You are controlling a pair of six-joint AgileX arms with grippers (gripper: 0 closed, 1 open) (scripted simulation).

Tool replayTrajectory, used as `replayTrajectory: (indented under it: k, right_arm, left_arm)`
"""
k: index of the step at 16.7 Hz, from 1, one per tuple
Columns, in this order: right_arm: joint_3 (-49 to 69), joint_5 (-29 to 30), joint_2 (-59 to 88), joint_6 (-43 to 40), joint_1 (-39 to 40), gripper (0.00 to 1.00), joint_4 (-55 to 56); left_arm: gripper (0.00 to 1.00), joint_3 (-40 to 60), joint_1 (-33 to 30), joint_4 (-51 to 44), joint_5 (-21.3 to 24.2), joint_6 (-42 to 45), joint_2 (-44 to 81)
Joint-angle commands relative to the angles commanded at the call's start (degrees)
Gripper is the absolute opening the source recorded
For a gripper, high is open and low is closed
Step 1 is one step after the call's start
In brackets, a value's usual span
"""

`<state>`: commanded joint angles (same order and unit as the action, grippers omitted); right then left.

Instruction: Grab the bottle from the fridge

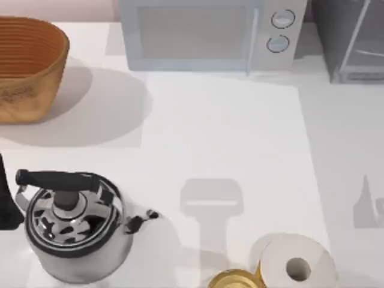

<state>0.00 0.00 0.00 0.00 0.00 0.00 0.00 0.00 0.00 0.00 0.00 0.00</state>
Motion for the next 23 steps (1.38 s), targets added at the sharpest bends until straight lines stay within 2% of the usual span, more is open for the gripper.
replayTrajectory:
  k: [4, 7, 11, 18, 23]
  right_arm:
    - [0.2, -0.6, 1.8, 0.1, -0.7, 1.0, 1.8]
    - [1.2, -3.0, 9.0, 0.2, -3.4, 1.0, 9.0]
    - [3.1, -8.0, 27.1, 0.5, -9.0, 1.0, 25.7]
    - [6.1, -18.8, 67.6, 1.0, -20.1, 1.0, 59.4]
    - [8.5, -25.3, 89.4, 1.1, -26.5, 1.0, 79.5]
  left_arm:
    - [1.0, 0.0, 0.0, 0.0, 0.0, 0.0, 0.0]
    - [1.0, 0.0, 0.0, 0.0, 0.0, 0.0, 0.0]
    - [1.0, 0.0, 0.0, 0.0, 0.0, 0.0, 0.0]
    - [1.0, 0.0, 0.0, 0.0, 0.0, 0.0, 0.0]
    - [1.0, 0.0, 0.0, 0.0, 0.0, 0.0, 0.0]
